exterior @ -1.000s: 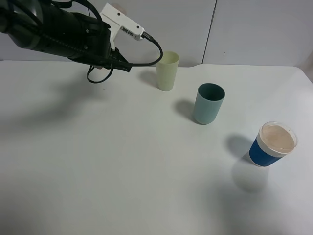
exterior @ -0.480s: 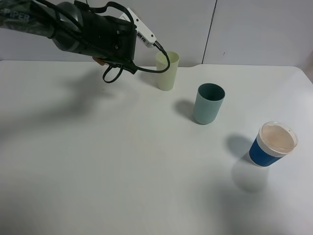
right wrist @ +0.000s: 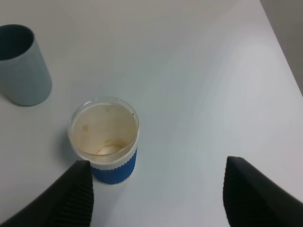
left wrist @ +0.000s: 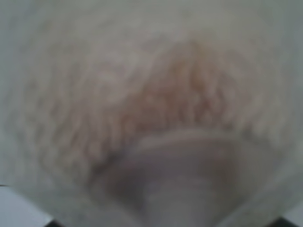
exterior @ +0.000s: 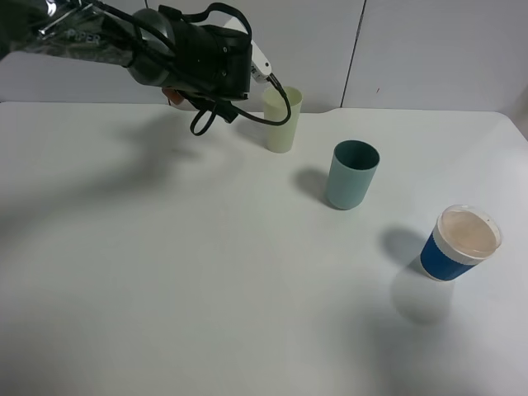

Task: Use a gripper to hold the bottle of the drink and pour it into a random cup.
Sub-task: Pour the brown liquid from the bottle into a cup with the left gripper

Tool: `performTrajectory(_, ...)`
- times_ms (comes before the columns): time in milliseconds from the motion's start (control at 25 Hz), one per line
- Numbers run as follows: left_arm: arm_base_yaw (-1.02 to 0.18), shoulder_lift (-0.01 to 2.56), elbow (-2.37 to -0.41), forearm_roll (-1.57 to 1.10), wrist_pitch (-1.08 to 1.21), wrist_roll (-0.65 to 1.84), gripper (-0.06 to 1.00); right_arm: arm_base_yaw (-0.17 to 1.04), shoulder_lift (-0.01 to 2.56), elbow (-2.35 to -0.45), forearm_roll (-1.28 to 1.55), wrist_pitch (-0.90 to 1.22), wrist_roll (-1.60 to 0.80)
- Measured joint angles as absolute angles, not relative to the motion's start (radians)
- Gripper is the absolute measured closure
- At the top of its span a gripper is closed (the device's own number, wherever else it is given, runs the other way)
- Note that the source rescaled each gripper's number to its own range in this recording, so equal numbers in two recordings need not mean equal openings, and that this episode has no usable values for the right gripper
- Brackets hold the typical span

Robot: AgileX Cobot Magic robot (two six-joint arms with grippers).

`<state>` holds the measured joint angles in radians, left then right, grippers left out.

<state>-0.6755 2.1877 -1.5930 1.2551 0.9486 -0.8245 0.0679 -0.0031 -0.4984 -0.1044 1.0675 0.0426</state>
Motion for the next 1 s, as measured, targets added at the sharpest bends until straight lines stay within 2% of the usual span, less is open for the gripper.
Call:
performTrajectory(600, -0.702, 2.341, -1.824, 1.226, 1.051, -0.602, 0.94, 0.068, -0.003, -0.498, -0.104, 1.067, 0.043)
performTrajectory(1000, -0.725, 2.361, -1.832, 1.262, 1.065, -0.505, 0.94, 0.068, -0.003, -0.498, -0.104, 1.067, 0.043)
